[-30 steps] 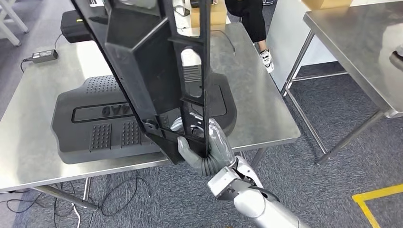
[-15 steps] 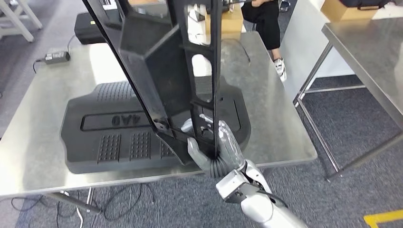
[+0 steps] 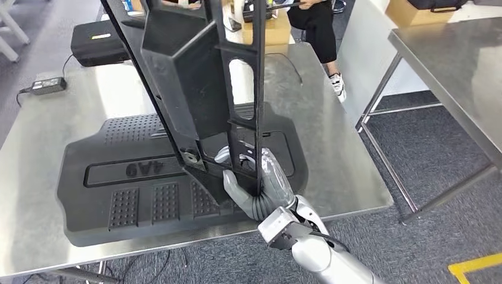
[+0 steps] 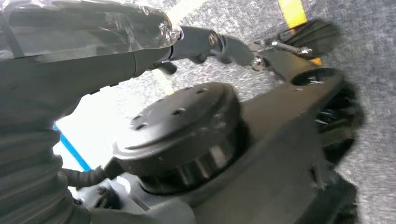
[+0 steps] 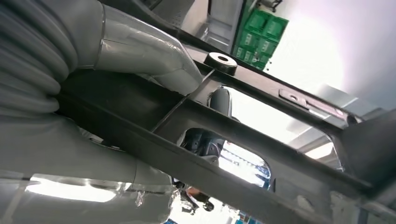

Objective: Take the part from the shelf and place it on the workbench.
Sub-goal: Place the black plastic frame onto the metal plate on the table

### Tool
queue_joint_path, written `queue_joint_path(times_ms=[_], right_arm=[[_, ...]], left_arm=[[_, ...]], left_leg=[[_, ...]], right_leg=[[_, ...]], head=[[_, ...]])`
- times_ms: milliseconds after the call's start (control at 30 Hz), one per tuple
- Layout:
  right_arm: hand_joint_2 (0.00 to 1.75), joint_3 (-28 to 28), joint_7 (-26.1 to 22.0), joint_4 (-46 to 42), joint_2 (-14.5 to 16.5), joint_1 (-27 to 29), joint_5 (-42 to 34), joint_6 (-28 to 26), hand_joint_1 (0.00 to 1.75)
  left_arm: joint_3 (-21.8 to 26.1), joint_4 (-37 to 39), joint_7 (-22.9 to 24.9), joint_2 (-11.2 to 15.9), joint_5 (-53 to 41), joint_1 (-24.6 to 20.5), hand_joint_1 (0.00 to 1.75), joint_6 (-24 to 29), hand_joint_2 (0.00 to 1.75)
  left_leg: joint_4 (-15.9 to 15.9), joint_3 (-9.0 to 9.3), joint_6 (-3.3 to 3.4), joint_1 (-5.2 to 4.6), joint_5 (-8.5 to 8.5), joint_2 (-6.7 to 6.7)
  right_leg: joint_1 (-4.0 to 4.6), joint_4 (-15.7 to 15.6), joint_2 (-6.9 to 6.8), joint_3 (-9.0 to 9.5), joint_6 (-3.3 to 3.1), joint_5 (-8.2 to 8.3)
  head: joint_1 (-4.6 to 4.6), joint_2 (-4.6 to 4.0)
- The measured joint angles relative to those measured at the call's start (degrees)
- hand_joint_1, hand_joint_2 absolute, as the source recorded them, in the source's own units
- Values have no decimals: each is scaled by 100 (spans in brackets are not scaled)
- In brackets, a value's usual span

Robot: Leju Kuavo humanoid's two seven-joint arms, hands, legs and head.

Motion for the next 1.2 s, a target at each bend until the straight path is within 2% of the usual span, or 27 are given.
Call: queue_joint_path(times_ms=[67, 167, 300, 400, 600, 767, 967, 1200], right_arm=[[175, 2, 95, 4, 0, -45, 95, -14, 175], [175, 20, 427, 55, 10, -267, 369, 15, 175], [175, 173, 1034, 298, 104, -833, 1011, 288, 175], [175, 359, 1362, 579, 221, -1261, 1529, 483, 175], [175, 744, 1840, 1374, 545, -2135, 2857, 661, 175], [175, 1076, 1993, 2400, 936, -2902, 3664, 671, 175], [175, 1313, 2240, 3574, 1349, -3485, 4211, 512, 175], [175, 1440, 2414, 4525, 1635, -3774, 4404, 471, 175]], left_arm=[[-15, 0, 2, 0, -17, 0, 0, -3, 175], [-44, 0, 3, -1, -51, -25, 0, -27, 175], [-62, 0, 27, -1, -118, -51, 0, -83, 175], [-72, 0, 60, -2, -191, -62, 0, -128, 175], [-96, -1, 163, -2, -375, -85, 0, -202, 175], [-100, -26, 283, -2, -479, -128, 0, -252, 175], [-100, -32, 325, -2, -543, -133, 0, -309, 175], [-100, -57, 345, -2, -560, -131, 0, -314, 175]], left_leg=[[-2, 5, 28, 1, 39, -23], [-17, 1, 30, 1, 48, -52], [-17, 0, 71, -11, 30, -54], [-16, -1, 91, -14, 35, -54], [-18, 0, 102, -16, 54, -48], [-39, 3, 78, -9, 85, -53], [-57, 10, 60, 1, 99, -54], [-64, 12, 59, 7, 100, -55]], right_leg=[[1, -12, 1, 15, 20, -20], [1, -53, 1, 38, -18, -13], [-4, -117, -1, 67, -3, -3], [-6, -134, -6, 72, 24, 12], [1, -138, -11, 68, 83, 33], [21, -136, -25, 65, 86, 39], [29, -135, -31, 61, 78, 46], [34, -135, -30, 58, 75, 45]], head=[[40, 0], [123, 0], [230, 0], [271, 0], [293, 0], [295, 0], [284, 0], [289, 0]])
